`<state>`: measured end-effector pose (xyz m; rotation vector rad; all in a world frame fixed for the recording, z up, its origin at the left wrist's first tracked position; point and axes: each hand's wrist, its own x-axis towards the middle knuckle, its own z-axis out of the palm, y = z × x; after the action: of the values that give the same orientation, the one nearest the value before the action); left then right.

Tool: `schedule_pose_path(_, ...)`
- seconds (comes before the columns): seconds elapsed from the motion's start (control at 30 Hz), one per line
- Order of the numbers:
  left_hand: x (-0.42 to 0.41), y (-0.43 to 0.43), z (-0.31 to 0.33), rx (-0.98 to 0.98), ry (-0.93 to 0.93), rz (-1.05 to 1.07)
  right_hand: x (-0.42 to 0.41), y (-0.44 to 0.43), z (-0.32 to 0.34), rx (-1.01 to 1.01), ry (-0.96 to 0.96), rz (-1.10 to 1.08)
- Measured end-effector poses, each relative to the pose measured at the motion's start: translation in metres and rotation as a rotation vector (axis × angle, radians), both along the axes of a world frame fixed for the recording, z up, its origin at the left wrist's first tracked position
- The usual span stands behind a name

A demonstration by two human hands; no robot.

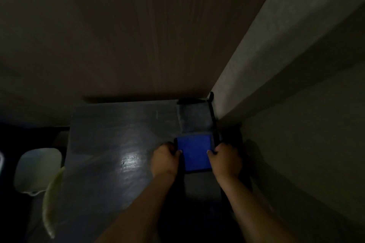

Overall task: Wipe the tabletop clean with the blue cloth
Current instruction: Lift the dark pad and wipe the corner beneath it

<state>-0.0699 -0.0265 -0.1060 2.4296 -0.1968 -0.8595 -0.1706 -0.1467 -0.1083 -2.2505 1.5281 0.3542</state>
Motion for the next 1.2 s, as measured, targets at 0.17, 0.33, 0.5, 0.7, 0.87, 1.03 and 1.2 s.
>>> schedule_pose_path(0.17,0.0,-0.008,-0.002,0.061,-0.012,0.004,0.006,0.005,0.003,-0.064,0.007,-0.005)
schedule_pose_path(0.33,0.0,-0.011,-0.001,0.094,-0.003,-0.002,0.015,0.008,0.005,0.002,0.068,-0.066)
schedule_pose_path(0.5,-0.001,-0.013,0.001,0.108,-0.006,-0.031,0.016,-0.001,0.011,0.061,0.048,-0.063)
schedule_pose_path(0.7,-0.004,-0.016,0.002,0.071,0.014,-0.051,0.003,-0.006,0.013,0.126,-0.017,-0.13)
schedule_pose_path(0.87,-0.012,-0.024,0.006,0.034,0.017,-0.055,-0.007,-0.013,0.022,0.183,-0.1,-0.113)
schedule_pose_path(1.03,-0.01,-0.02,0.005,0.048,0.021,0.047,-0.01,-0.005,0.027,0.145,-0.148,-0.059)
schedule_pose_path(1.2,-0.008,-0.02,0.006,0.054,0.046,0.041,-0.008,0.004,0.038,0.118,-0.178,-0.01)
